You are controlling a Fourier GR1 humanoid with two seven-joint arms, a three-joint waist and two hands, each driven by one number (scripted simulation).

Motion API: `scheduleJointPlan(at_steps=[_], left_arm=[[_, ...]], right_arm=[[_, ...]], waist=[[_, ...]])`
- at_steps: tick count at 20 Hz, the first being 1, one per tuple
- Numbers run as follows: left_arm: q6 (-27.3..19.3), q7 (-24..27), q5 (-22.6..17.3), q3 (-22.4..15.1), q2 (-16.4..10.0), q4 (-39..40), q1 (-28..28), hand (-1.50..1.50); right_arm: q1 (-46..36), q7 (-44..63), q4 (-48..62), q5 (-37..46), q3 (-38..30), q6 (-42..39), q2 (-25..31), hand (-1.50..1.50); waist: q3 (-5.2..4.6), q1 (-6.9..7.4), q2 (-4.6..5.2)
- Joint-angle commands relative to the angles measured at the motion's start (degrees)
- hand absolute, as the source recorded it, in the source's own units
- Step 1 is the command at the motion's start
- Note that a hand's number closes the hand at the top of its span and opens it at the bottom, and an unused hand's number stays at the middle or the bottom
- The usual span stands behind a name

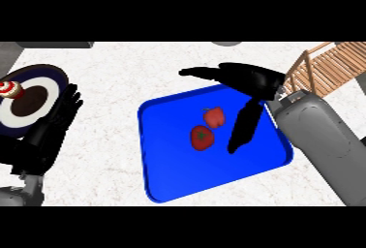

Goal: Pick the tomato from the tray and place it in the tiered shelf

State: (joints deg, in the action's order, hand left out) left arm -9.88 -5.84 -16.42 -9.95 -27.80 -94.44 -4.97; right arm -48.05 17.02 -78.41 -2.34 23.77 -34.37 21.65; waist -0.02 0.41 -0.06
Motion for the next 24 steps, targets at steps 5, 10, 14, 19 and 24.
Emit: scheduleJointPlan(at_steps=[5,10,14,19,24], left_arm=[[1.12,0.67,1.64,0.6,1.45,-0.79,2.22,0.0],[2.25,0.85,4.07,1.77,3.45,0.39,1.83,0.0],[4.8,-1.89,2.69,4.58,2.19,-0.63,0.93,0.0],[3.74,-4.25,3.93,4.38,4.44,-2.25,0.22,0.0],[4.45,-2.47,5.72,4.73,5.76,-1.97,1.79,0.0]], right_arm=[[0.57,3.61,-0.62,13.68,8.24,1.64,-5.34,-1.5],[0.22,3.54,2.24,18.04,5.55,-0.66,-8.84,-1.5],[0.77,2.44,3.84,22.09,6.84,-1.06,-12.07,-1.5],[1.56,9.9,1.02,21.99,7.06,-7.57,-14.27,-1.5],[0.39,7.08,5.98,25.8,6.55,-11.34,-13.52,-1.5]], waist=[[0.01,0.25,0.04],[0.01,-0.02,0.06],[0.02,0.12,0.07],[0.01,-0.18,-0.02],[0.01,0.01,0.08]])
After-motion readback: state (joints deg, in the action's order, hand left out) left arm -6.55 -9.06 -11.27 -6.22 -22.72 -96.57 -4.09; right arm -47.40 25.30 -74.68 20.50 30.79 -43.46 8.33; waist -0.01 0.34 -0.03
